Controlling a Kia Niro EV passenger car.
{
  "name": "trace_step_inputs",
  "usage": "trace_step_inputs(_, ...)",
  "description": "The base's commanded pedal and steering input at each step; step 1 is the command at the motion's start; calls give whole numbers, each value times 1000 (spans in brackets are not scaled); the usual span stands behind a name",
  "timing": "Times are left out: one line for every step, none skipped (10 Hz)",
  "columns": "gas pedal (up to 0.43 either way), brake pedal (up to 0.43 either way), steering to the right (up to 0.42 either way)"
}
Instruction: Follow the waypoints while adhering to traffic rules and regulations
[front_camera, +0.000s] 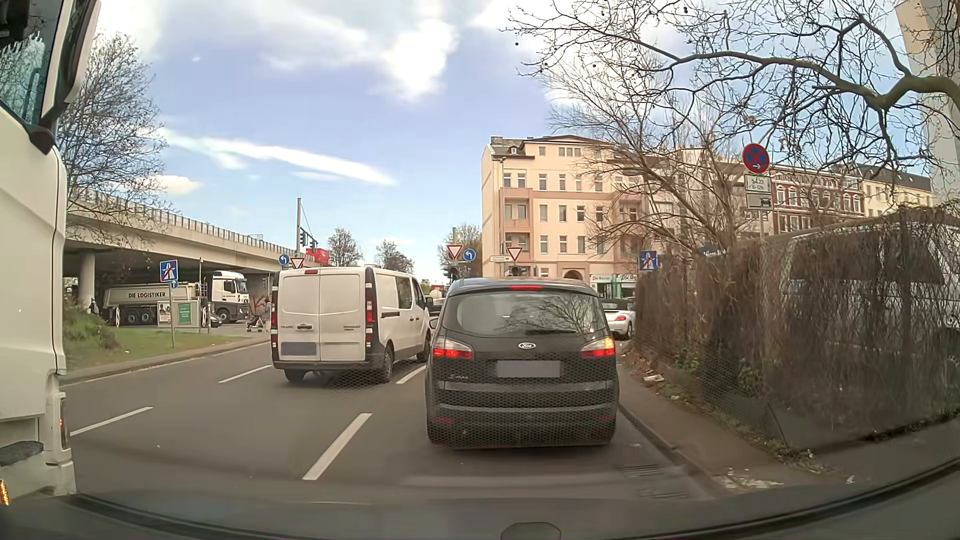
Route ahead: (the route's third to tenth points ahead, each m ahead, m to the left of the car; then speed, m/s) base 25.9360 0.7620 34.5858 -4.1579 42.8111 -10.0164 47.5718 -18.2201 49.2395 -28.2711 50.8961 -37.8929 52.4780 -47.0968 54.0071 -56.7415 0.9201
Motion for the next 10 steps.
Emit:
trace_step_inputs(177, 0, 6)
trace_step_inputs(189, 0, 17)
trace_step_inputs(209, 0, 21)
trace_step_inputs(228, 0, 21)
trace_step_inputs(248, 0, 22)
trace_step_inputs(260, 0, 22)
trace_step_inputs(268, 0, 22)
trace_step_inputs(268, 0, 22)
trace_step_inputs(268, 0, 21)
trace_step_inputs(268, 0, 21)
